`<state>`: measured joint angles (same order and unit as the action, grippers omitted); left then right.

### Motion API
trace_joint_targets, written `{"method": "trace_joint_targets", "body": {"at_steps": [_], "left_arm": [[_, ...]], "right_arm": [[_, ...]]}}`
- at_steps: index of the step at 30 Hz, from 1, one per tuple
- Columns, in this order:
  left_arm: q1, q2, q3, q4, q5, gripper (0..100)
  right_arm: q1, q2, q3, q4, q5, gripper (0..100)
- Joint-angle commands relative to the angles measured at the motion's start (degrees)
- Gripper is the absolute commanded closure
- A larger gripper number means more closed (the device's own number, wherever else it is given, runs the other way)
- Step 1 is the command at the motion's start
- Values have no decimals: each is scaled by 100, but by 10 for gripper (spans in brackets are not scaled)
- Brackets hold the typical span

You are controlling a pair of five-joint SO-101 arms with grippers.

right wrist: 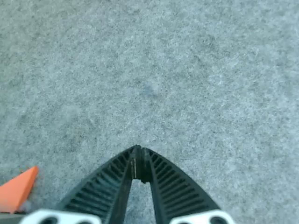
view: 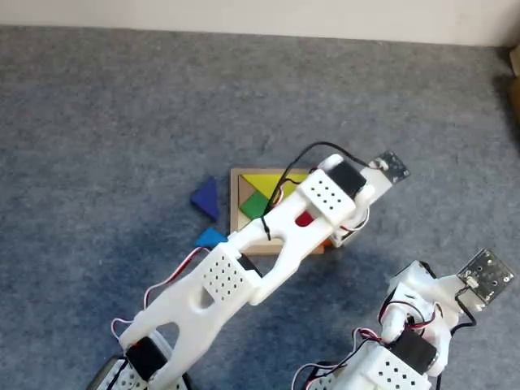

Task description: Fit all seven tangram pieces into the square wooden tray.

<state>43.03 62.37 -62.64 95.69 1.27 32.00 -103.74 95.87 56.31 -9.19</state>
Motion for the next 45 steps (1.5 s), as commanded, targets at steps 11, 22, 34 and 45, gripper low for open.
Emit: {"method": "trace_joint_targets", "body": {"at_steps": [11,22,34,45], "left_arm": [[-251,-145,-866,492,-62,919],[-488,-1270,75,519,-62,919],[-954,-3240,2527,475,-378,918],[-1068,-3231,3486,-360,0,915]], "right_arm": [[75,-13,716,-154,70,994],[75,-13,716,-163,70,994],[75,-13,716,-163,70,994],[75,-13,716,-163,70,994]]}}
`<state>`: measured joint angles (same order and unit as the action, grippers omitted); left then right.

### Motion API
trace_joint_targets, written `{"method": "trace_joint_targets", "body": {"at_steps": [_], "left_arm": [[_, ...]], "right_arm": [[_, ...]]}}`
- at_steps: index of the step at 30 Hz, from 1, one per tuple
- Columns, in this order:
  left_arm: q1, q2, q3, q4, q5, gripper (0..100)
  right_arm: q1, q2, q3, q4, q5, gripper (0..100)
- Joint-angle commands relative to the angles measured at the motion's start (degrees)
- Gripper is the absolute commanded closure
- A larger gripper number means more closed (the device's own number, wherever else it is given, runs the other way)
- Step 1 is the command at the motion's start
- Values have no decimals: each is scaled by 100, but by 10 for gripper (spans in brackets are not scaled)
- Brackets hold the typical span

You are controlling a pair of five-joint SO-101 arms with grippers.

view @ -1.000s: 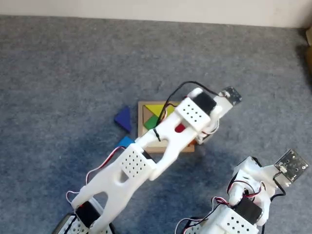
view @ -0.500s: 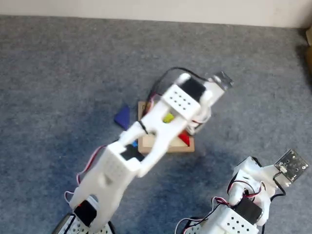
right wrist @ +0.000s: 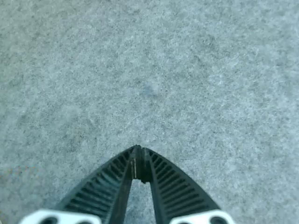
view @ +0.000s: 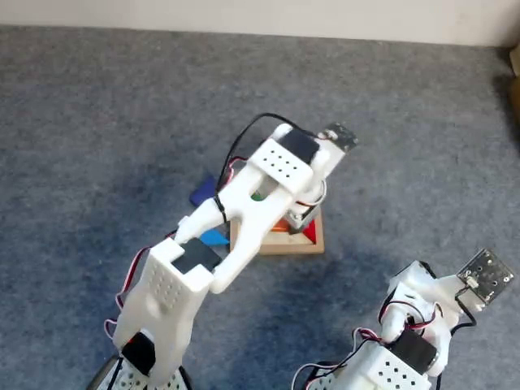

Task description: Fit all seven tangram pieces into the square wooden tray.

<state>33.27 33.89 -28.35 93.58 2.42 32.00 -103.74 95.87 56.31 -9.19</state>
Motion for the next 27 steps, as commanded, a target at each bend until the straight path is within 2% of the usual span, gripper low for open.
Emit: {"method": "trace_joint_targets", "body": {"at_steps": [1,7,12,23,27], "left_arm": [[-101,-382,57,-132,-149,915],[-66,-374,119,-123,-149,906],[-110,-374,497,-167,-132,792],[-48,-462,409,-114,-123,797],[207,-462,382,114,-123,800]], "right_arm": [[75,-13,716,-163,70,994],[75,-13,716,-163,70,994],[75,-13,716,-163,70,994],[75,-13,716,-163,70,994],[75,-13,716,-171,70,994]]}}
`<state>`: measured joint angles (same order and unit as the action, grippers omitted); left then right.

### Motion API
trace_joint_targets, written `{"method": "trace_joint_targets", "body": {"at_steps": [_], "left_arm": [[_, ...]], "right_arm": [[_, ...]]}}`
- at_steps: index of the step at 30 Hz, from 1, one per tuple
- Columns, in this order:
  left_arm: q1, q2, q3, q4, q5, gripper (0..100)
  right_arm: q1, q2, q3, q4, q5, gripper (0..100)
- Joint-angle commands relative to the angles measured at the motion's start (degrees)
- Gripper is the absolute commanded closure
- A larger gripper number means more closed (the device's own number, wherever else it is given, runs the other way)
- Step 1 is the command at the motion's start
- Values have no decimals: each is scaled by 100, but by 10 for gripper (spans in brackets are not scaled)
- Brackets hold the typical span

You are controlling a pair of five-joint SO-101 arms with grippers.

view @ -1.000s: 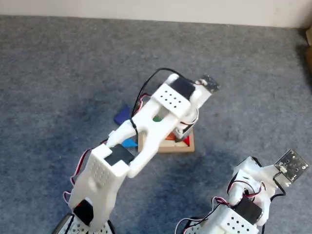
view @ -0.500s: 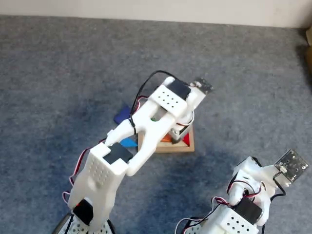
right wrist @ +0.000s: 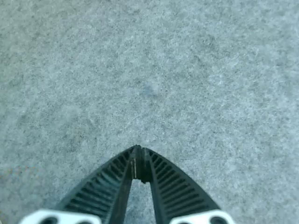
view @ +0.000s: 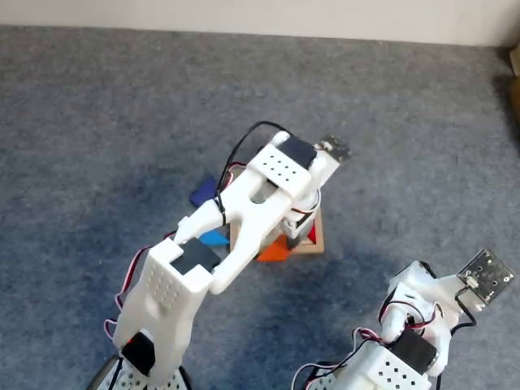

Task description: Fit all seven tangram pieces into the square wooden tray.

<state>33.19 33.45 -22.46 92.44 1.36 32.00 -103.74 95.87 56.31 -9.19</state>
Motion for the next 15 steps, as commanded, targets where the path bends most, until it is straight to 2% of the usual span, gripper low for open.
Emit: {"method": "trace_joint_targets", "body": {"at_steps": [1,8,15], "left_arm": [[321,-426,-215,290,-18,800],[760,-365,-154,352,-9,800],[611,-224,-75,264,220,800]], "right_arm": [[66,-13,716,-171,70,994],[66,-13,716,-171,70,994],[66,-13,716,-171,70,994]]}}
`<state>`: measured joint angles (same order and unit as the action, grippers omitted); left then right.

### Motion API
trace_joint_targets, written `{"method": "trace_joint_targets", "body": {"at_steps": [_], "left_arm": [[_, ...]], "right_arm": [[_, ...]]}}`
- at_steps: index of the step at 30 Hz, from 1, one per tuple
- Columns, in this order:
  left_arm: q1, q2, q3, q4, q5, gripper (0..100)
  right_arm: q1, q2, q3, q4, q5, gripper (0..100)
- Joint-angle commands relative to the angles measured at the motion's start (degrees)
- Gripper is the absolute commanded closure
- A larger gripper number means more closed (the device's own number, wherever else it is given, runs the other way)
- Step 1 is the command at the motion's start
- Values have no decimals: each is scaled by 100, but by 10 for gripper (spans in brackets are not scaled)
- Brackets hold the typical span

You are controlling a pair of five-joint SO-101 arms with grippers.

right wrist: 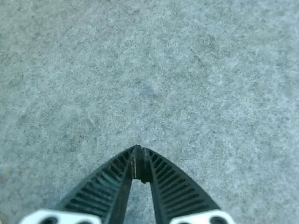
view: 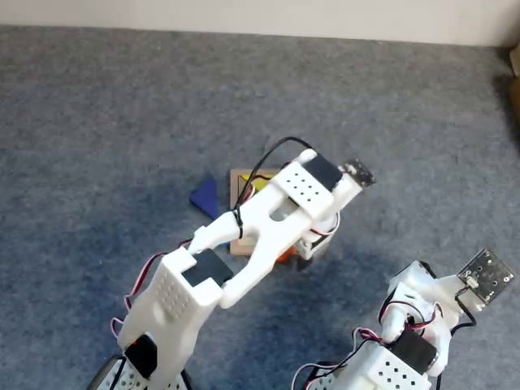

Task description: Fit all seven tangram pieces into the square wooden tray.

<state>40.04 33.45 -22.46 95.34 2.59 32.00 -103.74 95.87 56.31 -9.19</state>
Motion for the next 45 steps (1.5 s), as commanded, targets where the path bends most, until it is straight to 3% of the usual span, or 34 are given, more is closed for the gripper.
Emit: {"method": "trace_joint_targets", "body": {"at_steps": [1,8,19,30,45], "left_arm": [[-110,-136,-31,-97,105,800],[-347,541,-57,-220,105,801],[-347,541,-198,-220,123,838],[-365,549,-1490,501,105,841],[-1226,549,-1262,519,-255,843]], "right_arm": [[66,-13,716,-171,70,994],[66,-13,716,-171,70,994],[66,-13,716,-171,70,994],[66,-13,716,-171,70,994],[66,-13,716,-171,70,994]]}}
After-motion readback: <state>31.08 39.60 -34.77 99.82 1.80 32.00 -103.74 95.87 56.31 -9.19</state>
